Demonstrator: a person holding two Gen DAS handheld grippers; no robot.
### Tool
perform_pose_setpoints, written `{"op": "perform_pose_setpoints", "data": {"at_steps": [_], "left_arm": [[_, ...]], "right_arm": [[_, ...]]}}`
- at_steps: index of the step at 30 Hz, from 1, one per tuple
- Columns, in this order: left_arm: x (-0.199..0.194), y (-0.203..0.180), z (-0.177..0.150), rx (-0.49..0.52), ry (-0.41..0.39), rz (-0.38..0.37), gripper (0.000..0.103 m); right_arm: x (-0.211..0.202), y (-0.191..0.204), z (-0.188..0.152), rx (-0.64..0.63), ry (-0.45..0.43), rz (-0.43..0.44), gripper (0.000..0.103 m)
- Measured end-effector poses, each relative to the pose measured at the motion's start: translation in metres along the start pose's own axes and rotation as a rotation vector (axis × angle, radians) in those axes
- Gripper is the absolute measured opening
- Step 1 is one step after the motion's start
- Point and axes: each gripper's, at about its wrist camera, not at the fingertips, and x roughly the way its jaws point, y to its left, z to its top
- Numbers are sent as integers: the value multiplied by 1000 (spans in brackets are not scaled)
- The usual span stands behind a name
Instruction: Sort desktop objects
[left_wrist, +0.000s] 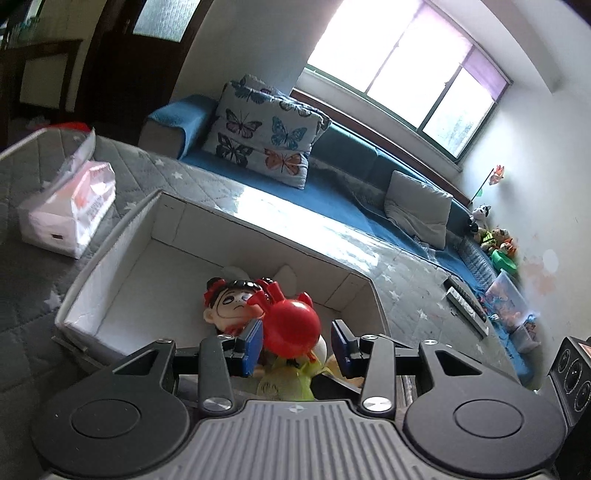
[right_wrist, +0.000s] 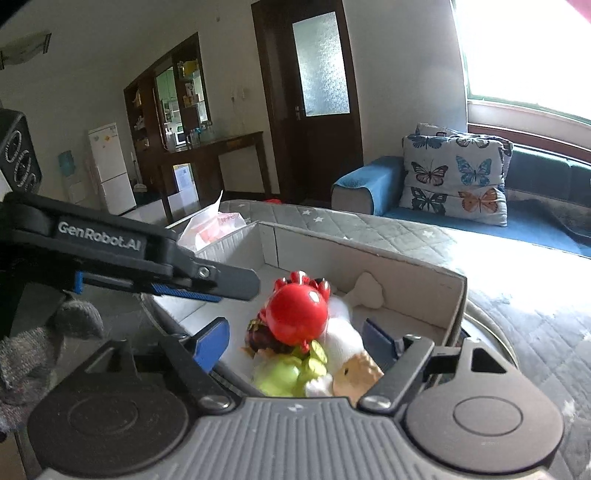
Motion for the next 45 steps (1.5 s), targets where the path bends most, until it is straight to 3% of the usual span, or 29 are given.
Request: {"op": "perform_pose_setpoints", "data": {"at_steps": [7,10,16,28,45], "left_arm": [[-31,-14,-21,63,-30,38,43],[-43,-18,-32,75,-42,53,43],[-56,-19,-56,61,-43,58,43],[-67,-28,-90,83,-39,139,43],[-72,-27,-122,119,-22,316,42]], "right_arm": [[-28,7,-17,25,-15,-19,93],[-40,10,-23,47,-29,-23,103],[-59,16,-40,81,-33,-50,103],[-75,25,-71,118,-15,-127,103],[-85,35,-99,178,37,-180,103]]}}
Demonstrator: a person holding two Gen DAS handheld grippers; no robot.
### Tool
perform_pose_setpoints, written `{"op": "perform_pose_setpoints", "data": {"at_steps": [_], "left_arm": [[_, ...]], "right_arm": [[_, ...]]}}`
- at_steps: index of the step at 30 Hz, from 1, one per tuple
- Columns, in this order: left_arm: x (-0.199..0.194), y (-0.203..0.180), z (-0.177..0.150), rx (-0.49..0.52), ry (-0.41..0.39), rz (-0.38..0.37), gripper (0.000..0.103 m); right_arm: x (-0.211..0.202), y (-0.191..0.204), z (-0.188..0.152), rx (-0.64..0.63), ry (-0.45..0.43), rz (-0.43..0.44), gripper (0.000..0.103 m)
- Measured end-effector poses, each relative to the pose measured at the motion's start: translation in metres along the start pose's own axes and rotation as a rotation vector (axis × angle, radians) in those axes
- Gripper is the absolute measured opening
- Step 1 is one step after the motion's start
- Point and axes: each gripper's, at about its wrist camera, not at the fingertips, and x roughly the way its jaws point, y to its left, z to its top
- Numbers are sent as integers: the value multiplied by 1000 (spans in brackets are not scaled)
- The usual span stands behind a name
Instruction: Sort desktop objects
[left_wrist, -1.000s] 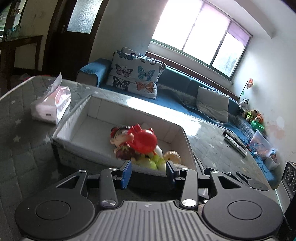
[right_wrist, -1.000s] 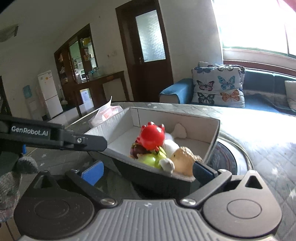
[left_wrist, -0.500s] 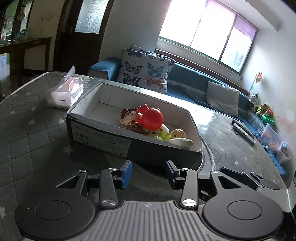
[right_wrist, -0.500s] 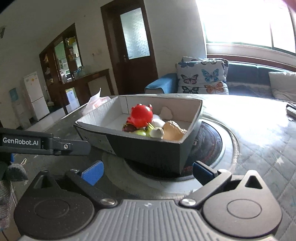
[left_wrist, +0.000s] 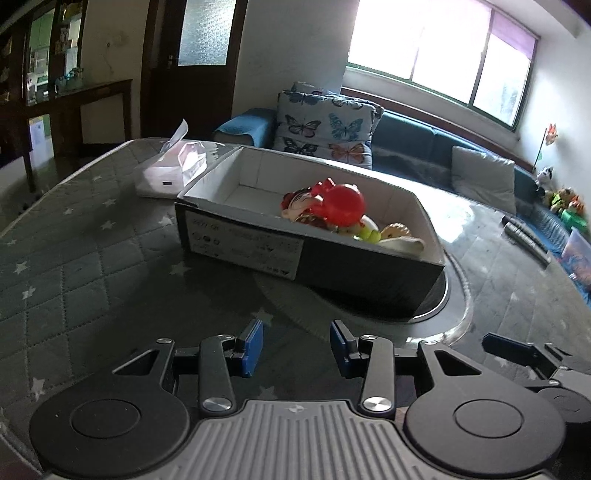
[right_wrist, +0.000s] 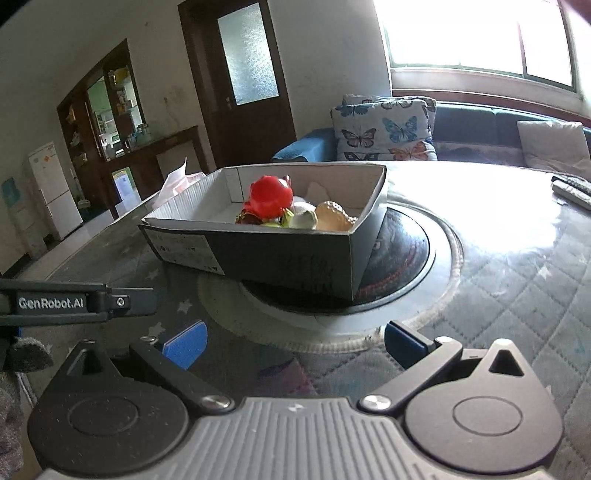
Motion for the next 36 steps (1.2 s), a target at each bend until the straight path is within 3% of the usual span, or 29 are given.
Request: {"op": "perform_pose_setpoints", "data": {"at_steps": [36], "left_arm": [[5,-8,-15,57,33,67,42]], "right_arm": [[3,10,-13,-44,50,-35,103]]}}
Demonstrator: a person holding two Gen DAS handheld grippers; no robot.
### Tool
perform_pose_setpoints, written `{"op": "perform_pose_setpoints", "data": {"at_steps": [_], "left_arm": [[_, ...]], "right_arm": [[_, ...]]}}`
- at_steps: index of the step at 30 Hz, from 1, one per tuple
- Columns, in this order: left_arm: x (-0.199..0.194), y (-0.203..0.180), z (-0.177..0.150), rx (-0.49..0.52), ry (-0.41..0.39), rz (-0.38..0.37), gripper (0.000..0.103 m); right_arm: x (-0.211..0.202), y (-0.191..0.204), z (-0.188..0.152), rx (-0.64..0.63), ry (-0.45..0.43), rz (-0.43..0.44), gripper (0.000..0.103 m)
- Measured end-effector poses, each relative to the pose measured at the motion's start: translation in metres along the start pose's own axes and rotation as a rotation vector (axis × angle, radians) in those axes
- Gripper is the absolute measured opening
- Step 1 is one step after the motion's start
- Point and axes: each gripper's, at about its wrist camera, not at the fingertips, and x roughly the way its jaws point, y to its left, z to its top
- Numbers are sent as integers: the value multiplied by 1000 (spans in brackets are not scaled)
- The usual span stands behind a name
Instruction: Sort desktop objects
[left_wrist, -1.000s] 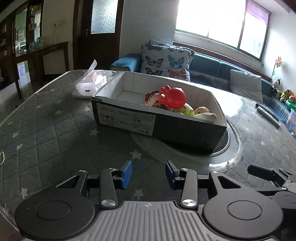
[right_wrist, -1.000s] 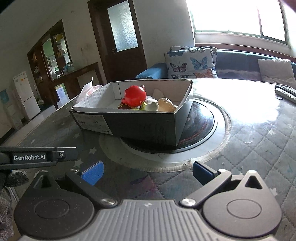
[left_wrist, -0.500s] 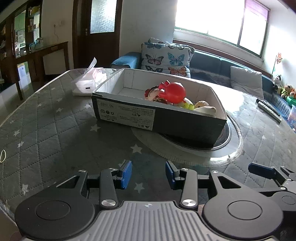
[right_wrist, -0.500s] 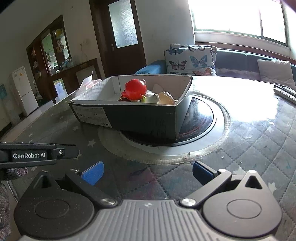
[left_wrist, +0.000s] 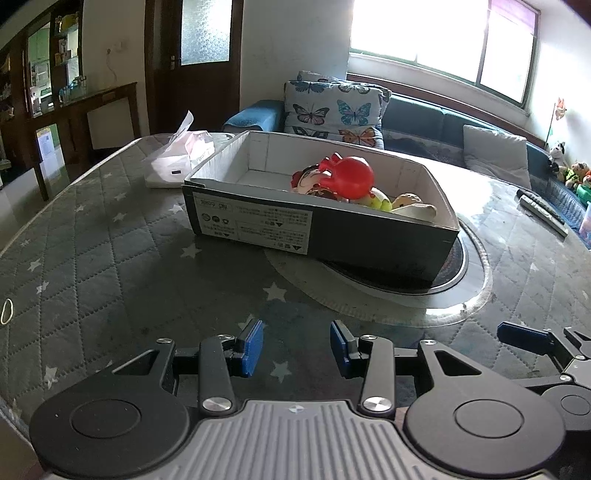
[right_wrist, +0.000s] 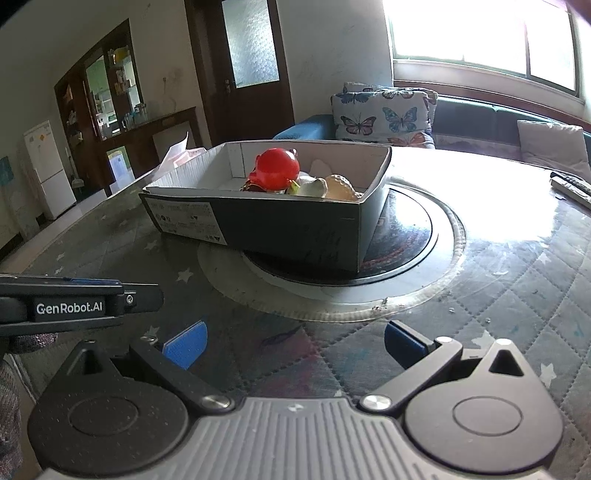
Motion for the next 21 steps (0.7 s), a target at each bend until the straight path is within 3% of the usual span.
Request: {"op": "perform_pose_setpoints", "data": {"at_steps": [21], "left_arm": [[14,-2,10,20,4,14,42]], "right_arm": [[18,-3,8,11,44,-4,103]]}}
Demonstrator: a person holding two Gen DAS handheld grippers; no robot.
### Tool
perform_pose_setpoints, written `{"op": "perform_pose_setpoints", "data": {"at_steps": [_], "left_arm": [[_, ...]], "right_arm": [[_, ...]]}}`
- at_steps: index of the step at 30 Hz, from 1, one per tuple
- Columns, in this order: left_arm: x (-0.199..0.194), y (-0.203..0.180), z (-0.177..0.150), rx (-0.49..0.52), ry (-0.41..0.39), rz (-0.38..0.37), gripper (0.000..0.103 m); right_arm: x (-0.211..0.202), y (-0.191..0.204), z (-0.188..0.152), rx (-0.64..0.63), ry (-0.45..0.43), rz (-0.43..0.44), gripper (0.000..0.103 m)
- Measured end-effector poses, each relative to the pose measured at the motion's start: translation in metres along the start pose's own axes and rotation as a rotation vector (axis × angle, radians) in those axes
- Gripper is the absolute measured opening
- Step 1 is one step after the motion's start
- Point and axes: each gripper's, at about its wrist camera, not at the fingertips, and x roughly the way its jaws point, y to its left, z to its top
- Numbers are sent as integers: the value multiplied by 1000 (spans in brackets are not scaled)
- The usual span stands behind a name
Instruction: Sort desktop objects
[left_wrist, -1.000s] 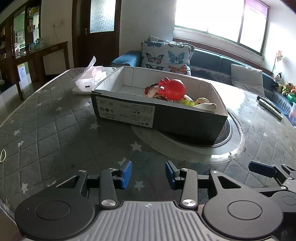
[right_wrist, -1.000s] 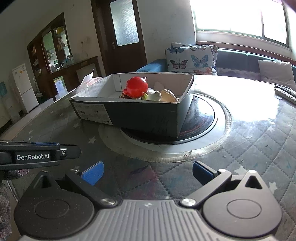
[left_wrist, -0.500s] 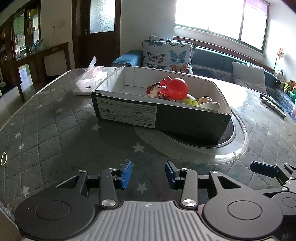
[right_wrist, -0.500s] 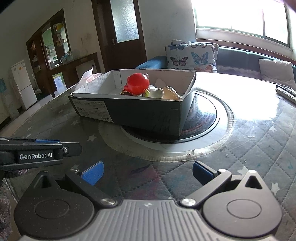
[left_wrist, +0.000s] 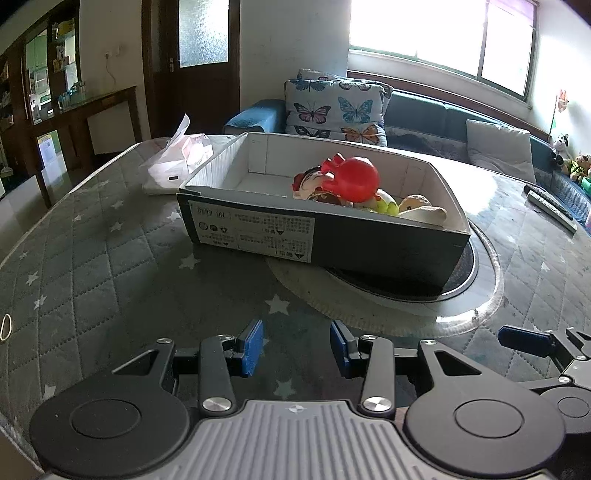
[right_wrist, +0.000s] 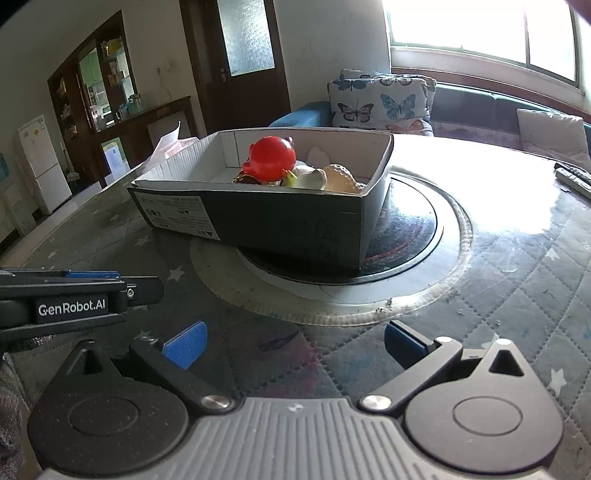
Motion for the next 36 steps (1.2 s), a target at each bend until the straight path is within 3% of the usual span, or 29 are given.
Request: {"op": "perform_pose_setpoints", "data": {"at_steps": [36], "left_arm": [[24,-9,33,62,3,13,43]], "right_arm": [[28,0,29,14,28,-2,103]]}}
